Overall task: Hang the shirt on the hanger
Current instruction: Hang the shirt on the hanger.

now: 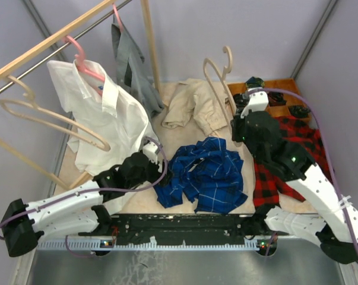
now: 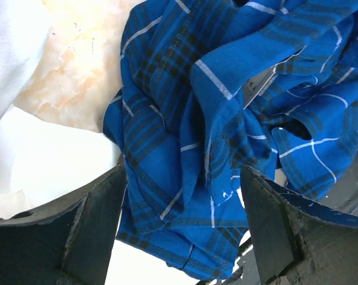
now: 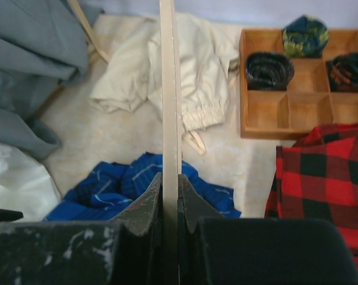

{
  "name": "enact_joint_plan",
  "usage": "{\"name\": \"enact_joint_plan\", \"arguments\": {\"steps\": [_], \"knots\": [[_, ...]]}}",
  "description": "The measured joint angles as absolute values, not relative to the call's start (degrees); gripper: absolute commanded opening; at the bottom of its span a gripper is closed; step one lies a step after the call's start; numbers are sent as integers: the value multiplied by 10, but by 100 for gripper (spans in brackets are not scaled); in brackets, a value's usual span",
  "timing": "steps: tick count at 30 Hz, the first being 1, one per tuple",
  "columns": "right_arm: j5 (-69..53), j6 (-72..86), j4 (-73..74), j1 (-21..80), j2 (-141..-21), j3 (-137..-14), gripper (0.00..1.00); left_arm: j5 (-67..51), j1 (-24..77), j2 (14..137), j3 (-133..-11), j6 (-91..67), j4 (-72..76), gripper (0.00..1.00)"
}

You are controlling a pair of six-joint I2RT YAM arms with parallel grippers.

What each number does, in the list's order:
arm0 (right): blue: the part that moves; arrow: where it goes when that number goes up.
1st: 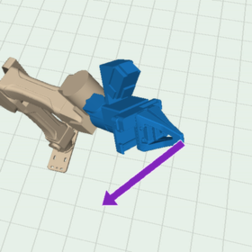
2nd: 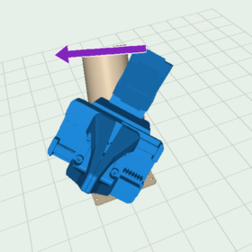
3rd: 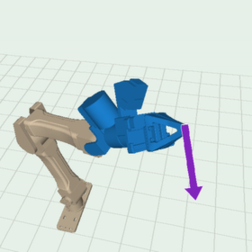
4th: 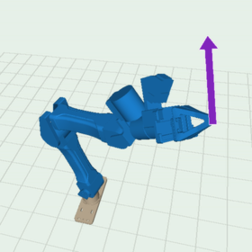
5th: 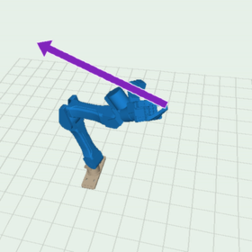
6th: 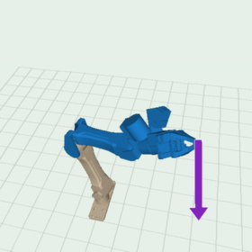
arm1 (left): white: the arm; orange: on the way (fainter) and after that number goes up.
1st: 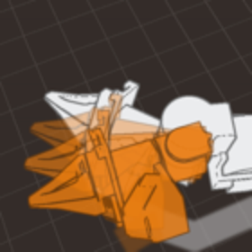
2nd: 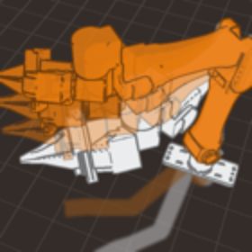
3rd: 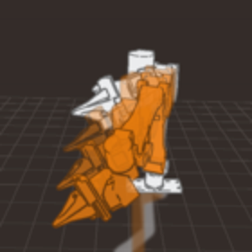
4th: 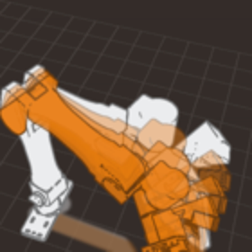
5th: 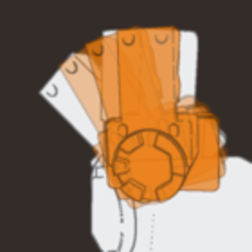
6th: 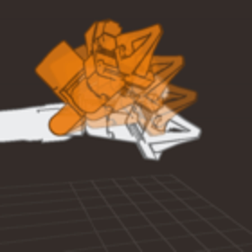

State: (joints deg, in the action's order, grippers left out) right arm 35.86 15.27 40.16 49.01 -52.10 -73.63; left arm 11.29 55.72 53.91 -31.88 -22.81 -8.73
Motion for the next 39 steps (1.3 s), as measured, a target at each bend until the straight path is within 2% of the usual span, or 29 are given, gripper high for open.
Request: {"name": "enact_joint_plan", "arguments": {"steps": [4,11,18,28,34,39], "knots": [[239,157,435,392,-533,-735,0,94,557,541,-325,-228,-86,84],[131,163,435,381,-420,-675,0,84,557,558,-362,-212,-88,84],[76,160,476,381,-342,-660,0,104,557,570,-498,-120,-91,85],[3,115,577,381,-343,-693,0,156,557,637,-675,67,-110,84],[-47,86,602,381,-343,-717,0,154,558,655,-670,211,-103,86],[-41,70,618,381,-342,-717,0,133,558,647,-668,258,-93,86]]}}
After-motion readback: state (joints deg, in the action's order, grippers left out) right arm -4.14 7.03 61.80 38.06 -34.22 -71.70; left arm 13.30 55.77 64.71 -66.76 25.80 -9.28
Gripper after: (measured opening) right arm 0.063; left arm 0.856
